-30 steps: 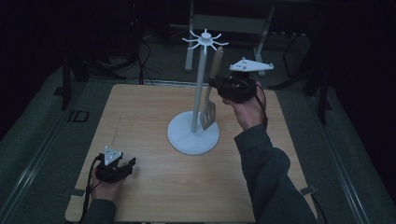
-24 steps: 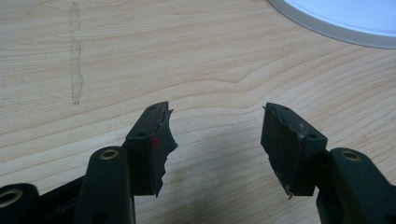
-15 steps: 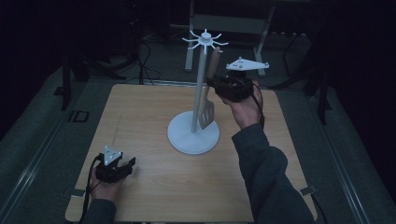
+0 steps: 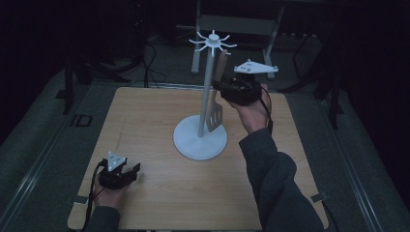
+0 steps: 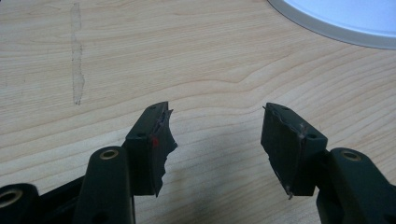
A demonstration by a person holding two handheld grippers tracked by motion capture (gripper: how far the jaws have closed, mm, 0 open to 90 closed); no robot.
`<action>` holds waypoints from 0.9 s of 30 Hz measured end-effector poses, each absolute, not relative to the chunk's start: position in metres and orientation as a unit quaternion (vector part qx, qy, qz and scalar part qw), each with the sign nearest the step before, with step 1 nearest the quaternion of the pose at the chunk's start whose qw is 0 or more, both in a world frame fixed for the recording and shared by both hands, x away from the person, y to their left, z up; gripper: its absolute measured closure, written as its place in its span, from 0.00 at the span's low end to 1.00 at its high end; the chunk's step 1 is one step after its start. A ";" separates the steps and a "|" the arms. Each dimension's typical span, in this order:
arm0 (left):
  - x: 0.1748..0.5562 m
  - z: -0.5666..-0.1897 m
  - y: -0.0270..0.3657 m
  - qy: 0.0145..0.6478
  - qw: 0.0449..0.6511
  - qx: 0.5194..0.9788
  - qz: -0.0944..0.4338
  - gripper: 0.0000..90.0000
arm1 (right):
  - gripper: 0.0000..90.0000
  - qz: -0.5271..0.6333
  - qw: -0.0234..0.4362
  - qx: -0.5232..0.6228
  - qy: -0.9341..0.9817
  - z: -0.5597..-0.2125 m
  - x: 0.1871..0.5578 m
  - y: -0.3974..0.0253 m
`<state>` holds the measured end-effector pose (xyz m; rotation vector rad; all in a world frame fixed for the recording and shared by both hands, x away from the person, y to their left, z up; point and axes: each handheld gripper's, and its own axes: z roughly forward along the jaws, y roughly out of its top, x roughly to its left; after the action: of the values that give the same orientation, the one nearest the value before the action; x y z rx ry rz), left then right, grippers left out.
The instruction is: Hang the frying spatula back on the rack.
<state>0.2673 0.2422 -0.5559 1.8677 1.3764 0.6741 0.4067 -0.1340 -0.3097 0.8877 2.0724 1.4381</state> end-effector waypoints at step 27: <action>0.268 -0.558 0.240 0.531 0.349 0.728 0.257 0.47 | 0.32 0.498 0.258 0.329 0.760 -0.322 0.398 -0.139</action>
<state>0.2684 0.2405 -0.5576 1.8868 1.3753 0.6668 0.3983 -0.1392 -0.3224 0.8906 2.0605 1.3498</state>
